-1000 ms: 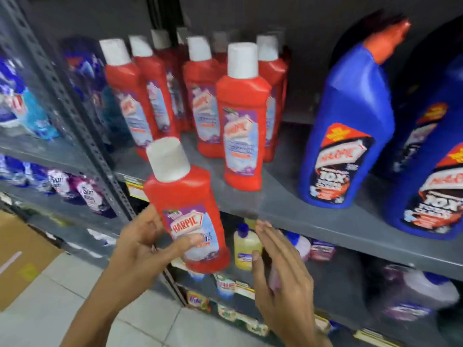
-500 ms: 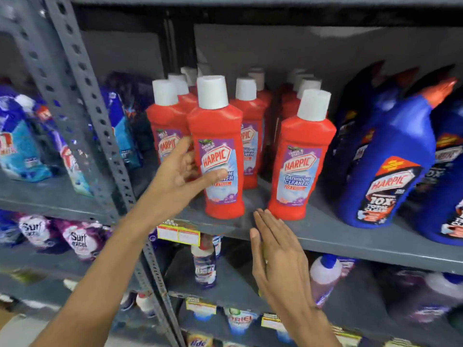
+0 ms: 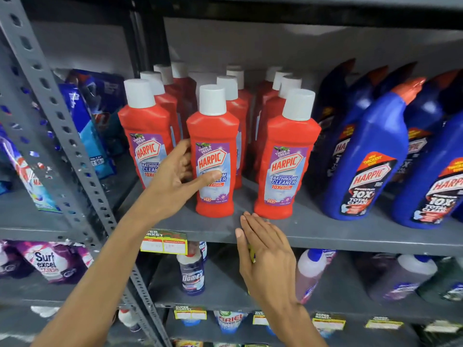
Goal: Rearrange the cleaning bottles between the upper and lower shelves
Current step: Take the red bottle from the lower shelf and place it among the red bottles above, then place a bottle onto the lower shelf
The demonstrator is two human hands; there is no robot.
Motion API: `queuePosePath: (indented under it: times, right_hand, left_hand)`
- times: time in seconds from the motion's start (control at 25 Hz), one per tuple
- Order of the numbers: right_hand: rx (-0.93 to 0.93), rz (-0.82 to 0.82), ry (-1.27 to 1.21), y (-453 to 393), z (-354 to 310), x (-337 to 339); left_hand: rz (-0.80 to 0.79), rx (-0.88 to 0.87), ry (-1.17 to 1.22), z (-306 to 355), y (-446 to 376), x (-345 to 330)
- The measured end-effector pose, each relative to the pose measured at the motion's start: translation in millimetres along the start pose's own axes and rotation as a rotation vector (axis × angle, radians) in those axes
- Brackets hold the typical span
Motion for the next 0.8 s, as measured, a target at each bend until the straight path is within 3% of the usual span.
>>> queuePosePath:
  times: [0.52,0.6,0.72,0.8]
  right_hand:
    - [-0.008,-0.001,-0.05,-1.2,2.7,-4.5]
    - [-0.001,-0.009,-0.117,1.8,5.2,0.2]
    - [0.021,0.022,-0.293,23.0,24.4,23.6]
    - [0.027,0.038,-0.374,44.6,52.6,46.0]
  left_hand:
    - [0.067,0.053,-0.054,-17.4,15.0,-4.9]
    - [0.174,0.024,-0.166,-13.6,42.0,-5.4]
    - [0.528,-0.287,-0.376,-8.1,113.8,-25.6]
    - [0.588,-0.339,-0.354,-16.7,163.4,-66.5]
Point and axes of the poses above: each hand's wrist, its own y-axis away from the middle knuckle, its own x-axis out of the back of the hand, z = x × y, the point moved 4 cm from there along -y, towards the middle knuckle, and after that the axes turned 3 degrees about z, right-handed, at the moved point
